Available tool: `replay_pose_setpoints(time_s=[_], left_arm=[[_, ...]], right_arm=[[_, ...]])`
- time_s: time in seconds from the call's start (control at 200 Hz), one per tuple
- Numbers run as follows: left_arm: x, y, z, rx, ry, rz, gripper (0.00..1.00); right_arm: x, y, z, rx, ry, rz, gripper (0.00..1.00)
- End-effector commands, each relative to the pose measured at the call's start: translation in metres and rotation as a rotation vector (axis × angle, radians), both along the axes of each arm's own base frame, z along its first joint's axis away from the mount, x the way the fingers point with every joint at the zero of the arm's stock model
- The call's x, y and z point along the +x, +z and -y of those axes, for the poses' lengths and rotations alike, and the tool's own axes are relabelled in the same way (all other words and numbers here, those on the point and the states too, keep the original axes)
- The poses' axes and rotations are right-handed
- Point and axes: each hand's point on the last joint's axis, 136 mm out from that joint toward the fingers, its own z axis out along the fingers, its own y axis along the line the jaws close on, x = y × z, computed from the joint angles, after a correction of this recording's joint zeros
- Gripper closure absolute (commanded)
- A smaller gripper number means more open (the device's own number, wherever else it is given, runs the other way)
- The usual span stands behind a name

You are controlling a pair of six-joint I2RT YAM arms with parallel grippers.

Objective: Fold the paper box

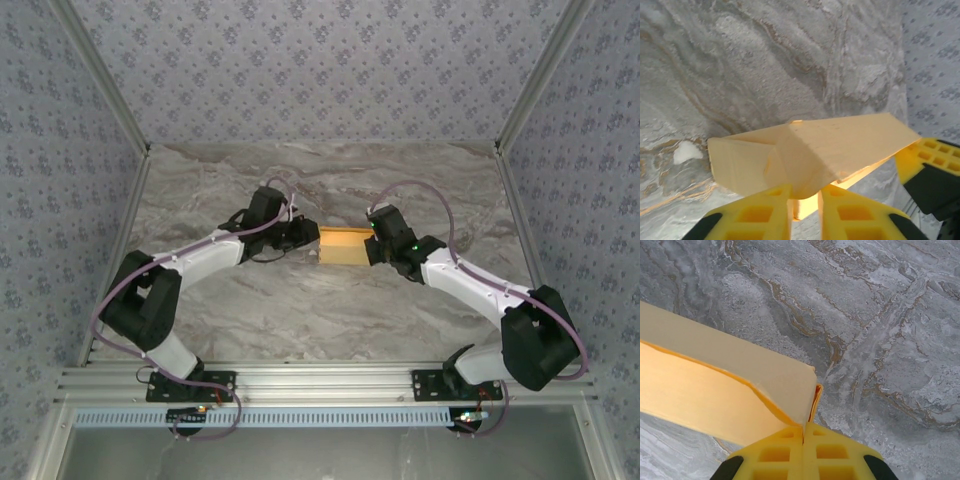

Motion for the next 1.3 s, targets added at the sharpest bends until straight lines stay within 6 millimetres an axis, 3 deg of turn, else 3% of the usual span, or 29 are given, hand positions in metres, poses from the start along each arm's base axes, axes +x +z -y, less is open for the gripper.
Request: replay_pose_setpoints(time_s=[0.0, 0.405, 0.645, 0.904, 1.294], left_arm=[[-0.008, 0.008, -0.004, 0.081, -0.046, 0.047, 0.77], [0.000, 0.010, -0.014, 0.275, -0.079, 0.165, 0.69], [0.001, 0.011, -0.007, 0.286, -0.118, 0.179, 0.74], [0.002, 0.012, -0.009, 0.329, -0.134, 0.202, 0.69], [0.002, 0.006, 0.000, 0.325, -0.172, 0.193, 0.73]], right_arm=[[-0.006, -0.004, -0.005, -0.002, 0.019, -0.047, 1.00], [-0.006, -0.006, -0.006, 0.000, 0.023, -0.050, 1.00], [-0.007, -0.006, -0.007, 0.002, 0.026, -0.050, 1.00], [-0.007, -0.007, -0.007, 0.004, 0.027, -0.052, 1.00], [-0.008, -0.008, -0.007, 0.006, 0.028, -0.054, 1.00]])
